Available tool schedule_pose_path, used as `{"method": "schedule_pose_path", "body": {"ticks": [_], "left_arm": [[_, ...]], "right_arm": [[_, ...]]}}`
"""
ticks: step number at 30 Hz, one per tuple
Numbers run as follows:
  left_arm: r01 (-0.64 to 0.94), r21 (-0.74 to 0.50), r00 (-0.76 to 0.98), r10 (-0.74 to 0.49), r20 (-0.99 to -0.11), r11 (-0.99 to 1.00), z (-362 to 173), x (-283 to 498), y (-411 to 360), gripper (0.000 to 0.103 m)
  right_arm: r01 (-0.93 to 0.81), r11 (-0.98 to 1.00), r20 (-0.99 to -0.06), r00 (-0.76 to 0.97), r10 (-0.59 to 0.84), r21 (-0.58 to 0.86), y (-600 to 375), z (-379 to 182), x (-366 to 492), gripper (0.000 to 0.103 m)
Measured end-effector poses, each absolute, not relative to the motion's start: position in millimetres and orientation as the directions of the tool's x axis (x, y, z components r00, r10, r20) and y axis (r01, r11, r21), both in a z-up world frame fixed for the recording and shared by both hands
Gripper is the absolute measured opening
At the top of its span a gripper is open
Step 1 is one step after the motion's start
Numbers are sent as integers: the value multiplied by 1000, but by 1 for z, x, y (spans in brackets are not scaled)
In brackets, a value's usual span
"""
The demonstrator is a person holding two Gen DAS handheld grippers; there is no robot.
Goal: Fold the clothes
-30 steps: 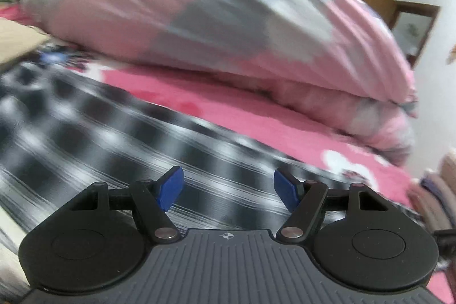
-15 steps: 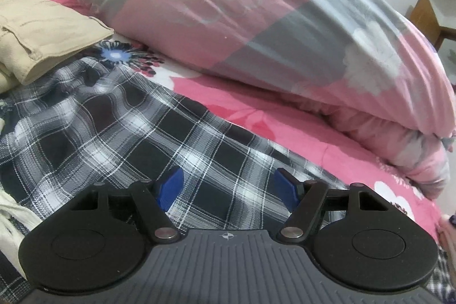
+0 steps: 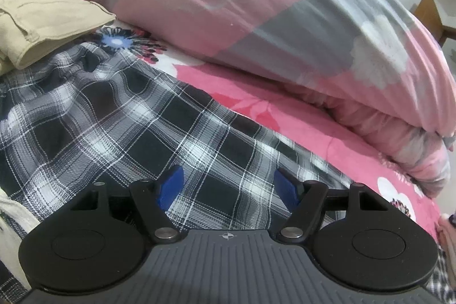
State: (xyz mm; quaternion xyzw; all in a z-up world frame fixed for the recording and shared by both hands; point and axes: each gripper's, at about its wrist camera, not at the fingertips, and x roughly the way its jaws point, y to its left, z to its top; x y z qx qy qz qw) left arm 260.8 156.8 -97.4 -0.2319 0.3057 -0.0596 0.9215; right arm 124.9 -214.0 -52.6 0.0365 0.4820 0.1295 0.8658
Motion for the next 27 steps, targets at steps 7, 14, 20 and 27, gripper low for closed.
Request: {"method": "schedule_pose_path", "body": {"ticks": [7, 14, 20, 27], "left_arm": [[-36, -475, 814, -250, -524, 879, -99, 259, 158, 70], [-39, -453, 813, -235, -532, 891, -99, 262, 154, 71], [-39, -474, 817, -245, -522, 880, -100, 263, 159, 71], [-36, -462, 817, -240, -524, 886, -100, 262, 157, 72]], "right_arm": [[92, 996, -807, 588, -50, 5, -311, -80, 139, 38], [199, 963, -778, 628, 16, 181, -381, -63, 55, 38], [370, 921, -705, 685, -184, 119, -457, -77, 99, 39], [511, 840, -714, 656, -245, 181, -456, -85, -39, 39]]}}
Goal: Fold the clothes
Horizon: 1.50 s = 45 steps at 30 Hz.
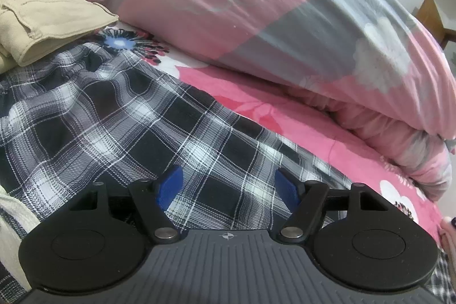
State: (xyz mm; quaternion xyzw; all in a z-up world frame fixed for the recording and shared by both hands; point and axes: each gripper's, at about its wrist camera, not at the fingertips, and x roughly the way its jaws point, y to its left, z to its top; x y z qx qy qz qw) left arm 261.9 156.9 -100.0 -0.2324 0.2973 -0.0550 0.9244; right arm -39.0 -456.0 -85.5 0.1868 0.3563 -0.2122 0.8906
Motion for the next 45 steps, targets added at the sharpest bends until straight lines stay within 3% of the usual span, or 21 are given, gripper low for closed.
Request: {"method": "schedule_pose_path", "body": {"ticks": [4, 11, 12, 14, 15, 18, 24, 28, 32, 39, 45], "left_arm": [[-27, -467, 832, -239, -501, 884, -95, 255, 155, 72], [121, -458, 867, -318, -383, 881, -33, 197, 137, 76], [142, -467, 868, -337, -365, 873, -20, 184, 137, 77], [182, -482, 870, -369, -328, 857, 11, 159, 144, 77], [198, -475, 875, -373, -309, 858, 29, 146, 148, 77], [200, -381, 916, -310, -253, 903, 92, 103, 168, 77], [-6, -114, 989, -10, -145, 993, 200, 20, 209, 85], [-200, 76, 975, 206, -79, 977, 222, -21, 218, 95], [-247, 107, 948, 263, -180, 963, 183, -35, 229, 95], [-220, -132, 867, 131, -481, 967, 43, -5, 256, 89], [-264, -384, 845, 20, -535, 885, -26, 28, 294, 77]], "right_arm": [[592, 792, -639, 669, -380, 149, -433, -41, -122, 39], [526, 827, -297, 837, -460, 198, -383, 45, -223, 45], [494, 843, -240, 863, -446, 213, -378, 51, -232, 49], [426, 872, -123, 905, -408, 242, -371, 62, -249, 69], [387, 884, -74, 921, -381, 261, -371, 65, -253, 70], [284, 911, 10, 954, -301, 300, -374, 63, -263, 71], [89, 909, 137, 978, -157, 406, -393, 43, -247, 71], [-38, 905, 186, 981, -45, 423, -395, 42, -226, 71], [-192, 902, 205, 972, 119, 386, -376, 42, -201, 71], [-372, 883, 49, 926, 374, 286, -303, 51, -153, 71], [-527, 830, -130, 824, 552, 186, -221, 47, -138, 70]]}}
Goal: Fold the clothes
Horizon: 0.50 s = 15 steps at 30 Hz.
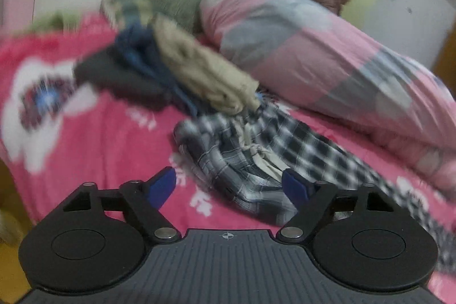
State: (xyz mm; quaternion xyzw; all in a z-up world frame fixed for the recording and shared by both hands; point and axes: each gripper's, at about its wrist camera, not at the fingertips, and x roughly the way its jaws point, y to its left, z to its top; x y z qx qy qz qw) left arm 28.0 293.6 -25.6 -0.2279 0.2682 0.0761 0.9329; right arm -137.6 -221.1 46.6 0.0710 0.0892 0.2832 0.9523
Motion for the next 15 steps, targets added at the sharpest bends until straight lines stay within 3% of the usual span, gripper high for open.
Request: {"method": "schedule_pose_path", "body": {"ticks": [4, 9, 12, 14, 15], "left_arm": [[-289, -431, 825, -6, -565, 855, -50, 49, 304, 65], [-308, -533, 819, -65, -570, 788, -75, 71, 310, 52], [-331, -568, 829, -56, -556, 753, -84, 75, 311, 33], [-339, -586, 835, -52, -547, 736, -87, 76, 312, 12], [-343, -592, 837, -49, -545, 730, -88, 76, 312, 10]], "right_arm": [[-572, 805, -276, 757, 592, 157, -163, 27, -123, 66], [-565, 823, -519, 685, 511, 65, -91, -14, -90, 51], [-572, 815, -634, 664, 397, -89, -56, -45, -87, 48], [-568, 798, -676, 671, 305, -204, -42, -65, -90, 38], [-567, 791, -674, 679, 291, -231, -40, -69, -92, 37]]}}
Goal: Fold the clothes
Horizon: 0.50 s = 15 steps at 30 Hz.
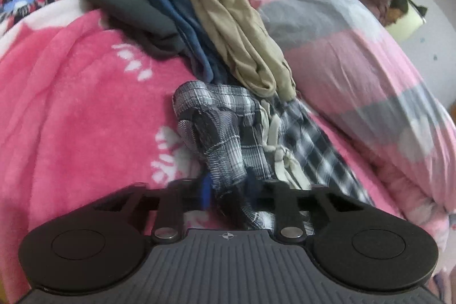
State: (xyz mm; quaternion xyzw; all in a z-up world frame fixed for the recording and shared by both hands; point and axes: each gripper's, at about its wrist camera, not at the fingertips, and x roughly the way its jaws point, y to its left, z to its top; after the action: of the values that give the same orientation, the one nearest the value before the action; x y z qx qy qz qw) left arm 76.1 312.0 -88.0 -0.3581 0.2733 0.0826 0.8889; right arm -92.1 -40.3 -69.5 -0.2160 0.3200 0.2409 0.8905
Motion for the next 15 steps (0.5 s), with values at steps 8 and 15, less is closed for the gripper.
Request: {"method": "schedule_pose_path", "body": {"ticks": [8, 15], "left_arm": [[-265, -608, 874, -79, -479, 749, -64, 57, 336, 6], [-205, -660, 838, -219, -500, 723, -90, 51, 365, 6]], "right_arm": [[-469, 857, -594, 759, 268, -212, -91, -4, -106, 7], [-526, 850, -643, 666, 378, -46, -140, 4, -108, 7]]}}
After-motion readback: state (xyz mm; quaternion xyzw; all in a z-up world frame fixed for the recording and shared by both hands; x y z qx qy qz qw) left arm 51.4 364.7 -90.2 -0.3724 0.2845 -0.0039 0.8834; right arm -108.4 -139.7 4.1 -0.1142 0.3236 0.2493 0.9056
